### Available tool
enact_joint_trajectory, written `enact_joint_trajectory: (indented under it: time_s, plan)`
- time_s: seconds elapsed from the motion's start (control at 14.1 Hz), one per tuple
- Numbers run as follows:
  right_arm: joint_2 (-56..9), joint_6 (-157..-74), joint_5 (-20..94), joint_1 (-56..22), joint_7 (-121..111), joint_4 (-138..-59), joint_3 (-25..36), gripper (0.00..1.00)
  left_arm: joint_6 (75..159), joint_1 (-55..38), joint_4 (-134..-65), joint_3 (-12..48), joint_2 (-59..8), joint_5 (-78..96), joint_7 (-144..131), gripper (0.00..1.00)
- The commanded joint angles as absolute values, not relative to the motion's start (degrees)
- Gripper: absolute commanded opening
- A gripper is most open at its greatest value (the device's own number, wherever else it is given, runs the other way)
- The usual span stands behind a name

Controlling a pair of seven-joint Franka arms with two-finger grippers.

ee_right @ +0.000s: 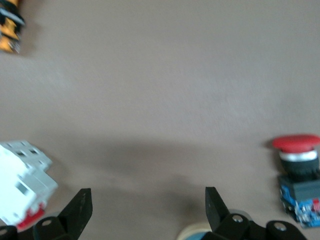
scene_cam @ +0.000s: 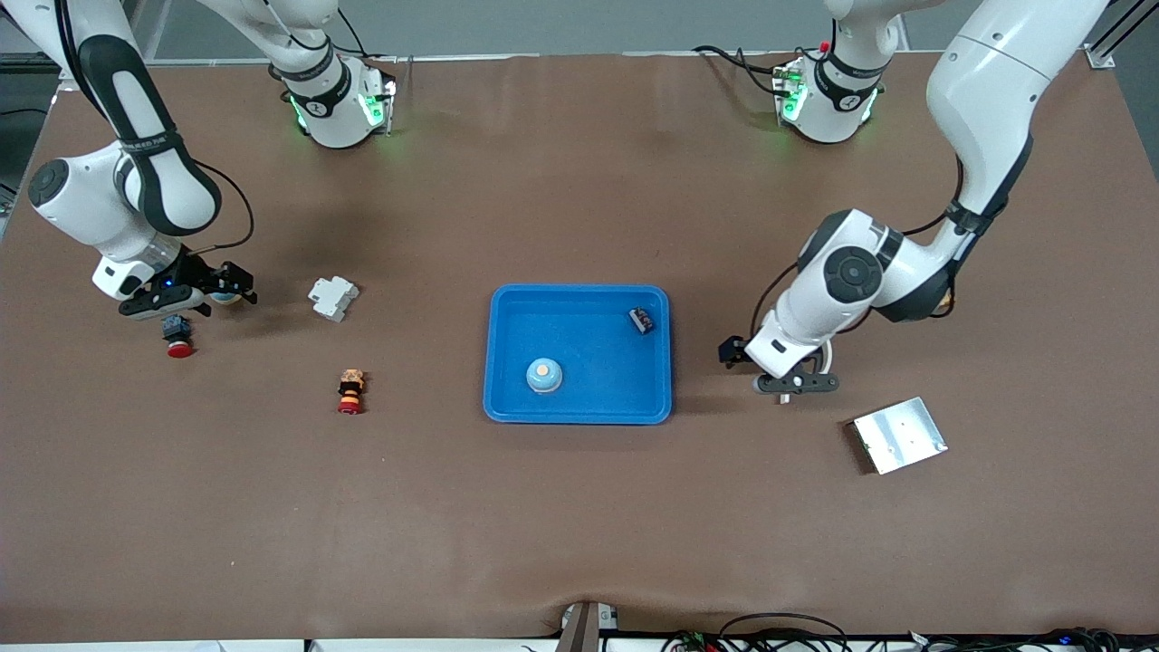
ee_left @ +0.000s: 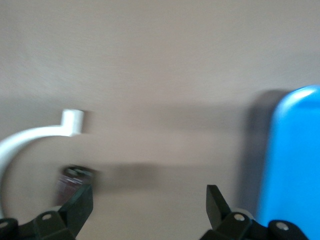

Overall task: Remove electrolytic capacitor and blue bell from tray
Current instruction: 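Set the bell by the red button while the left gripper lowers the capacitor, then move the left gripper to the second capacitor while the right gripper reaches the bell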

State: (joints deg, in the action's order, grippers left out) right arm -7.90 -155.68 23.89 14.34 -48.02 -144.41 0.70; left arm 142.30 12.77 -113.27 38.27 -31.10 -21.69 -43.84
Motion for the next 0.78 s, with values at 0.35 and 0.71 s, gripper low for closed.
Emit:
enact_joint_trajectory:
  time_s: [0.35, 0.71]
  plan:
    - [-4.4, -135.56, 14.19, 5.72, -20.98, -131.16, 0.79, 1.0, 135.53, 3.44, -105.92, 40.96, -32.6, -21.97, -74.94, 1.0]
    - [-4.66, -113.49, 5.89, -3.5, 2.78, -113.31, 0.62, 1.0, 135.53, -1.13, -102.31, 40.78, -36.73, -22.5, -90.41, 1.0]
